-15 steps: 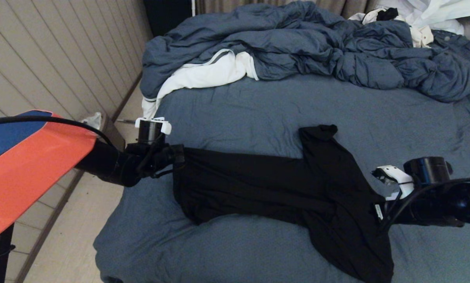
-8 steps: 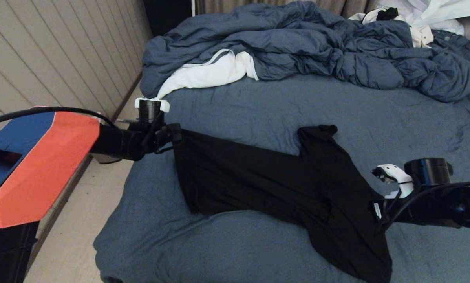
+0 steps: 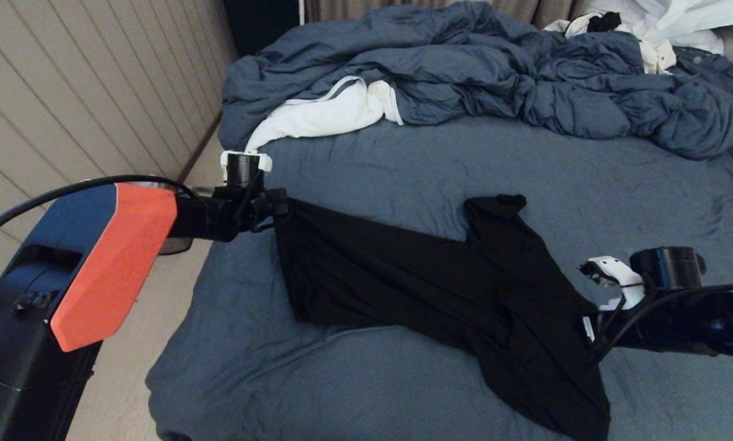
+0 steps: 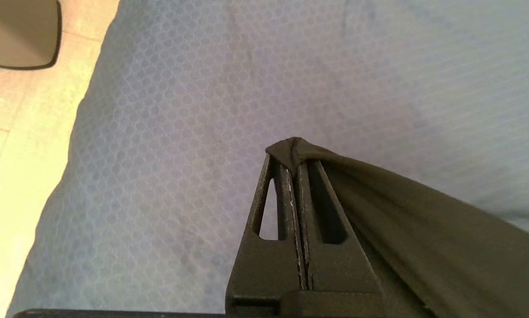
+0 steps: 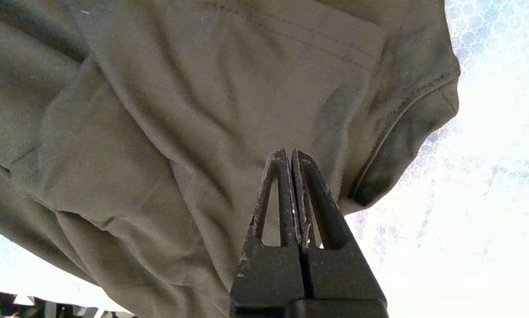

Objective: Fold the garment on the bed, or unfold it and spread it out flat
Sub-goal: Unford the black T-shirt

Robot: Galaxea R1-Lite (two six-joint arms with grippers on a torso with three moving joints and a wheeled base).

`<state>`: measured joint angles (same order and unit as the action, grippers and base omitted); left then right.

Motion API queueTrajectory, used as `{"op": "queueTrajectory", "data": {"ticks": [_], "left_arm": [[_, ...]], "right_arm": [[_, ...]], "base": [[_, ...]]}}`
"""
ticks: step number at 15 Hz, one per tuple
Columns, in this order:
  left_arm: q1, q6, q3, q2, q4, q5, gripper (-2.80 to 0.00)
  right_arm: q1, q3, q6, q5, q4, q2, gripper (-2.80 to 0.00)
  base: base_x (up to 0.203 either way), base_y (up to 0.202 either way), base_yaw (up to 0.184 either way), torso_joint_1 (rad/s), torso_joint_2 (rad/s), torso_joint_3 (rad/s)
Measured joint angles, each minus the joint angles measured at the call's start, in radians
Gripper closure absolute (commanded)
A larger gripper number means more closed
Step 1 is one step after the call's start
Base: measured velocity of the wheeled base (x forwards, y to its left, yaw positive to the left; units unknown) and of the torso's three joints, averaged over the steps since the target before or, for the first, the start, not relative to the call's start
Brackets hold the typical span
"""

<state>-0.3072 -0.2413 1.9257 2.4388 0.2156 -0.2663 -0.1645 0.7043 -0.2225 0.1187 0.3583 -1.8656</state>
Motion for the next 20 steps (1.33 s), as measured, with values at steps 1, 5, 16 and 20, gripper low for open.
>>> {"op": "queueTrajectory", "data": {"ticks": [1,5,16,20], "left_arm": [[0.001,0.001,0.001,0.007,-0.006,-0.002,0.0],[0.002,0.0,0.004,0.01,-0.026,-0.039,-2.8],[-0.005,-0.085,-0.489,-0.167,0.066,-0.005,-2.8],[-0.058,-0.153,-0.827,-0.296,0.214,0.111,0.0]], "right_arm": [[0.0,0.0,0.0,0.0,0.0,0.0,0.0],[0.0,-0.001,0.0,0.0,0.0,0.001,0.0],[-0.001,-0.004,0.0,0.002,0.0,0.008,0.0],[-0.001,-0.006,0.0,0.001,0.001,0.008,0.0]], "base": [[0.0,0.0,0.0,0.0,0.0,0.0],[0.0,0.0,0.0,0.0,0.0,0.0],[0.0,0.0,0.0,0.0,0.0,0.0],[0.0,0.0,0.0,0.0,0.0,0.0]]}}
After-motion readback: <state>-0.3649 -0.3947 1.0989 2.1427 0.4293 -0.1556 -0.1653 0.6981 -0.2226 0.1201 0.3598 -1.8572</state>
